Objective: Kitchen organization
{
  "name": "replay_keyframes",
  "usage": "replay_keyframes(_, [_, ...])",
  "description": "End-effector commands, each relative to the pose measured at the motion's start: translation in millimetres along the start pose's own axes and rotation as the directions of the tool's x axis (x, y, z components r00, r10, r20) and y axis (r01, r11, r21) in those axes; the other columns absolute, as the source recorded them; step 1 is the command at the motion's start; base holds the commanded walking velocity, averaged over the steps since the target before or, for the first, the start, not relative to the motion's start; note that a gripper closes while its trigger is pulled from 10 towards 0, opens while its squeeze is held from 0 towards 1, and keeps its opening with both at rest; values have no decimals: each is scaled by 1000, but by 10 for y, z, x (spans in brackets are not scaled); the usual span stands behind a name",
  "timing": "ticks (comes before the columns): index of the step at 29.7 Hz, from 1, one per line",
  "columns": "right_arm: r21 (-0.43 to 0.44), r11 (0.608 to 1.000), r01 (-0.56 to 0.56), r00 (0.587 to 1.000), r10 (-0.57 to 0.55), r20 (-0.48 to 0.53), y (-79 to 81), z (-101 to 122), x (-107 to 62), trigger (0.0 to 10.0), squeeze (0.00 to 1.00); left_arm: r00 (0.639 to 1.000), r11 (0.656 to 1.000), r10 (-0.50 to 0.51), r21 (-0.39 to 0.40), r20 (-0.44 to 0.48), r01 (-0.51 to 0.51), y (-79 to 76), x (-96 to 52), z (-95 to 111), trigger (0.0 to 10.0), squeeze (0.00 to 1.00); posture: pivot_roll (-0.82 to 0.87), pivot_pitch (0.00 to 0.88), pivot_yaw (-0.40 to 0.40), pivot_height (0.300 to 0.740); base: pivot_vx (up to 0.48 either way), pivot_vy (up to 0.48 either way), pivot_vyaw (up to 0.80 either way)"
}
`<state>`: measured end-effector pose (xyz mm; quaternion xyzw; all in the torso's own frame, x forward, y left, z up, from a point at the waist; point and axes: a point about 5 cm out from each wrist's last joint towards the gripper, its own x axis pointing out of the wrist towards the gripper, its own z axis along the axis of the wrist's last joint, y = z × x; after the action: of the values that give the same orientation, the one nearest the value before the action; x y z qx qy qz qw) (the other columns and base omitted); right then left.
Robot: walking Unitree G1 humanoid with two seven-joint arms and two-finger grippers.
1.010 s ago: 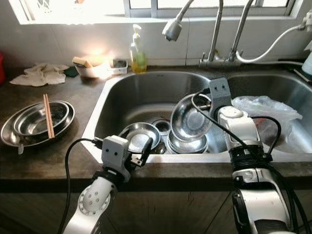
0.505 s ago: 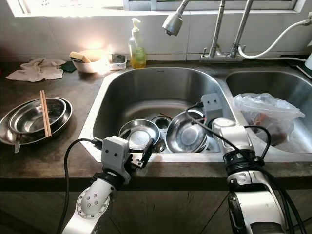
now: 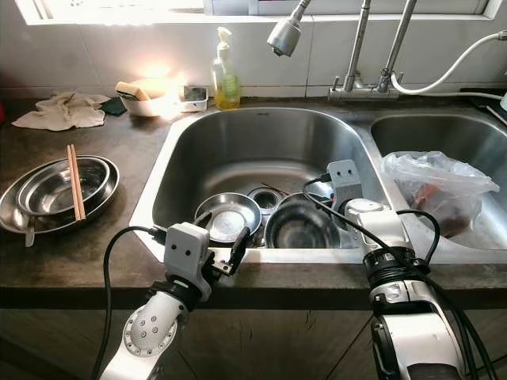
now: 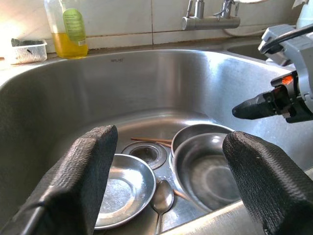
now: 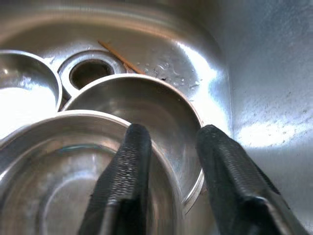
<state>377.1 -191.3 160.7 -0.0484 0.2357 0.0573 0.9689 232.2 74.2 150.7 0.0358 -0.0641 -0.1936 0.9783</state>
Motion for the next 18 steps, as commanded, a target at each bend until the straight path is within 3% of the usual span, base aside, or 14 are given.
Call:
replay_keyframes(1, [16,1000,11,999,-12,46,-15,90,-19,10000,1000,1000,1000,1,14,10,-1,6,13,37,10000,0,77,100,-39,740,0,0,0])
replay_keyframes(3, [12,1000,19,997,-20,75,-14,127,-37,10000,1000,1000,1000,3,14,11,-3,8,18,36,10000,0,76,97,-41,740,0,0,0])
replay_keyframes(4, [7,1000,27,995,-28,93,-16,147,-51,10000,847,1000,1000,4,14,11,-4,7,24,35,10000,0,75,96,-42,740,0,0,0])
replay_keyframes(5, [9,999,42,990,-43,133,-17,190,-84,10000,0,1000,1000,6,16,13,-7,7,33,35,10000,0,76,96,-42,740,0,0,0])
replay_keyframes(13, [28,995,101,925,-104,365,33,413,-330,10000,0,1000,1000,13,18,15,-13,19,59,28,10000,0,68,80,-39,740,0,0,0])
replay_keyframes(14, [18,995,99,897,-97,432,65,474,-442,10000,0,1000,1000,13,20,18,-14,26,69,31,10000,0,68,76,-38,740,0,0,0])
replay_keyframes(18, [32,996,77,845,-83,528,128,495,-651,10000,0,1000,1000,14,24,19,-15,40,84,21,10000,0,54,68,-35,740,0,0,0])
